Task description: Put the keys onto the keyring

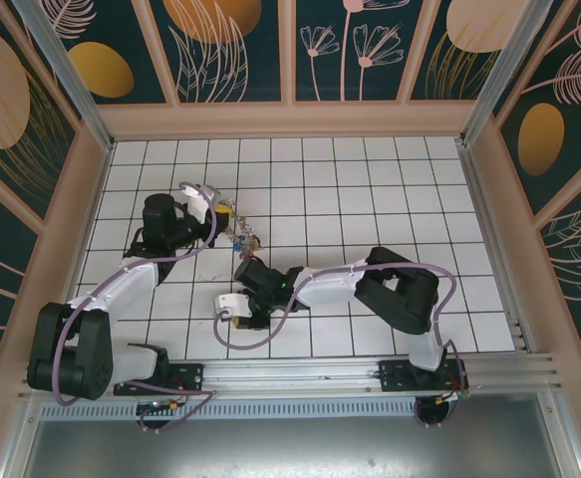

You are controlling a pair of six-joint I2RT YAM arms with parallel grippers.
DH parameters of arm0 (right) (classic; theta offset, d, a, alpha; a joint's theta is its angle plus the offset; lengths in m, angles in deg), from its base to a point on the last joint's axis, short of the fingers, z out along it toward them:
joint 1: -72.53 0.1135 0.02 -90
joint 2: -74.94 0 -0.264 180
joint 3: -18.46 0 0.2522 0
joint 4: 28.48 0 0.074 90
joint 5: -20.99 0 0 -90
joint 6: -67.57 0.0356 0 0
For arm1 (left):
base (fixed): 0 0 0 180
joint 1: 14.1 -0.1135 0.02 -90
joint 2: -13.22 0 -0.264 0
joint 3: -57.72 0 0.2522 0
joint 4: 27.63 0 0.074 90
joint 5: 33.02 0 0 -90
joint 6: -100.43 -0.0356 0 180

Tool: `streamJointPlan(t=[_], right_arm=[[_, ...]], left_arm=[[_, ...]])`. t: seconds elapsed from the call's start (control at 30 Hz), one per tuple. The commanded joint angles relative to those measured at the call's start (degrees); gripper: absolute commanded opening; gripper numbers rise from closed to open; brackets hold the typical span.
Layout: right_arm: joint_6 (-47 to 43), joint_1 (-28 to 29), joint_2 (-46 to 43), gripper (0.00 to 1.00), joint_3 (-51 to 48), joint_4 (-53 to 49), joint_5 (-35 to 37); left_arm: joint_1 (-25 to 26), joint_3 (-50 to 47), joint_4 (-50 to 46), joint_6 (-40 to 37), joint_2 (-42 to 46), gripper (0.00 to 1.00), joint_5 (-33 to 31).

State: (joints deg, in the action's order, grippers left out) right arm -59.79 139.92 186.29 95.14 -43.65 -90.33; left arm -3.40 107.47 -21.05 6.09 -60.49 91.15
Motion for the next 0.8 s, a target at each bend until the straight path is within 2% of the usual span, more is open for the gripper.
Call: streamJointPlan(t=[0.0, 0.2, 0.33, 0.63, 0.77], right_arm=[[-1.7, 0.0, -2.1, 0.16, 0.0, 0.3, -2.7], [-1.7, -1.3, -0.9, 0.24, 1.6, 0.2, -4.1], [-0.1, -2.3, -3.6, 0.31, -0.7, 1.7, -5.5], [11.6, -3.3, -4.0, 0.37, -2.8, 5.5, -7.5], [12.7, -2.8, -2.4, 0.40, -2.4, 5.5, -7.8]], left_arm=[[-0.5, 0.7, 2.8, 1.0, 0.6, 0.00, 1.6], [-0.4, 0.7, 2.6, 1.1, 0.7, 0.00, 1.6], [-0.4, 0.8, 2.9, 1.2, 0.9, 0.00, 1.9], [-0.6, 0.5, 2.1, 0.6, 2.2, 0.00, 1.2], [-0.5, 0.5, 2.0, 0.5, 2.2, 0.00, 1.5]])
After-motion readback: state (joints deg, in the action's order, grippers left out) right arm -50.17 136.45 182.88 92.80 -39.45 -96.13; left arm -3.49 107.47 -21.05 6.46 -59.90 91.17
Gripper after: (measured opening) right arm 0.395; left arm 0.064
